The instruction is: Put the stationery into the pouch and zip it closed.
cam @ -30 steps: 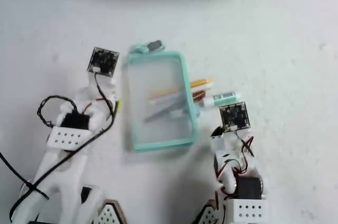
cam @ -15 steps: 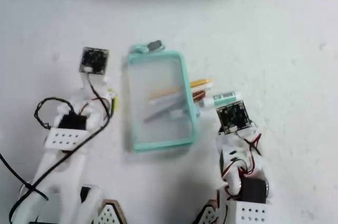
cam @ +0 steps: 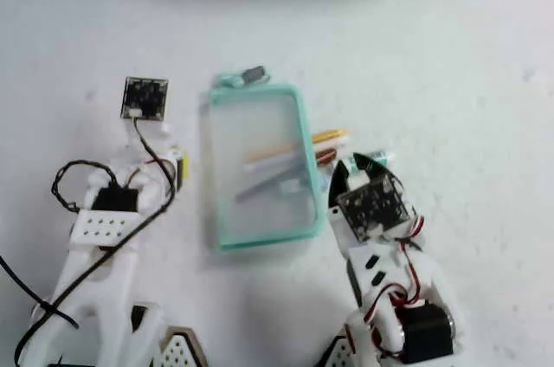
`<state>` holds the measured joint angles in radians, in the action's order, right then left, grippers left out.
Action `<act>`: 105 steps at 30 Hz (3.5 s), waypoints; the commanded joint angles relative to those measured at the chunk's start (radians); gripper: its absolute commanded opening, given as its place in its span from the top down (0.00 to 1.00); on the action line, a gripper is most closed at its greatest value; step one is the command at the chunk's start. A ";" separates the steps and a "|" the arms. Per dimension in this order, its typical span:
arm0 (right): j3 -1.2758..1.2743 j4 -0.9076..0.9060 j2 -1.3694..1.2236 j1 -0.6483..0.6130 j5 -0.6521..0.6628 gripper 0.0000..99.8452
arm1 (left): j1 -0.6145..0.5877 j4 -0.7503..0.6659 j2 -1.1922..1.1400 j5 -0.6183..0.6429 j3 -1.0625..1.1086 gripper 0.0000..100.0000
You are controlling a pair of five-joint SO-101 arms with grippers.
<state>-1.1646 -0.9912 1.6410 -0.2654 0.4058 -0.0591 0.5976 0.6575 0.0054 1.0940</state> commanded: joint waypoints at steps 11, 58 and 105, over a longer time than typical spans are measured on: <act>0.408 -0.074 -0.567 -0.016 -0.144 0.94 | 0.018 -0.023 0.007 0.006 -0.014 0.89; 0.902 0.294 -1.589 -0.196 -0.161 0.81 | -0.005 -0.032 0.004 0.008 -0.008 0.89; 0.941 -0.369 -1.842 -0.377 -0.293 0.81 | -0.004 -0.054 0.005 0.055 -0.003 0.89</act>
<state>-0.2209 -1.2689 -0.2156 -0.5662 0.0161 -0.0514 0.5669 0.6575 0.0468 1.1400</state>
